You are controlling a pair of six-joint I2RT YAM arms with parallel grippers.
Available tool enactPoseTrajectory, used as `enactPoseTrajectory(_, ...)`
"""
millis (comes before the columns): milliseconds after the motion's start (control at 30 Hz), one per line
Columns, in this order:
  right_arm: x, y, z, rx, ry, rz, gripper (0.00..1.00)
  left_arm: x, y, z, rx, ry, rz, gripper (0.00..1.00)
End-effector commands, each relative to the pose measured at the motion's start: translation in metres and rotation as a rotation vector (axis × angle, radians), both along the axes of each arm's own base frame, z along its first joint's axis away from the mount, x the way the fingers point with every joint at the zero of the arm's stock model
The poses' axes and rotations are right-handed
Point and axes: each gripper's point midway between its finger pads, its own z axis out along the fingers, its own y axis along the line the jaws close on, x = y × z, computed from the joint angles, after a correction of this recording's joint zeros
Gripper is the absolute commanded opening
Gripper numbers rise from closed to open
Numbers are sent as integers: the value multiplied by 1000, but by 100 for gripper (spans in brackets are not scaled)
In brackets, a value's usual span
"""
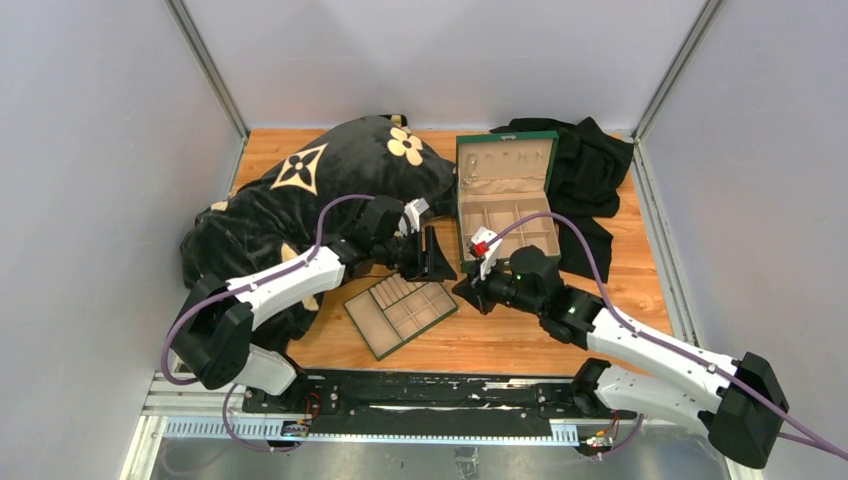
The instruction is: Organize the mixed jewelry
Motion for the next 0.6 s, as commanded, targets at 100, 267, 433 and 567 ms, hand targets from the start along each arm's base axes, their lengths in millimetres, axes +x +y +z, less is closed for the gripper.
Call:
enactPoseTrajectory(100,-6,-4,5,47,-52,1,0,-10,-7,10,-52,10,-77,53)
enactPoseTrajectory(267,-9,-8,6,37,-79,21,0,-15,-14,20,-122,28,-106,53)
enactPoseTrajectory(433,-13,-11,7,25,-86,36,0,-19,-19,22,-152,54,-137,52)
enactPoseTrajectory(567,-11,-11,12,31,-91,29,0,-19,-18,17,-128,54,-146,50)
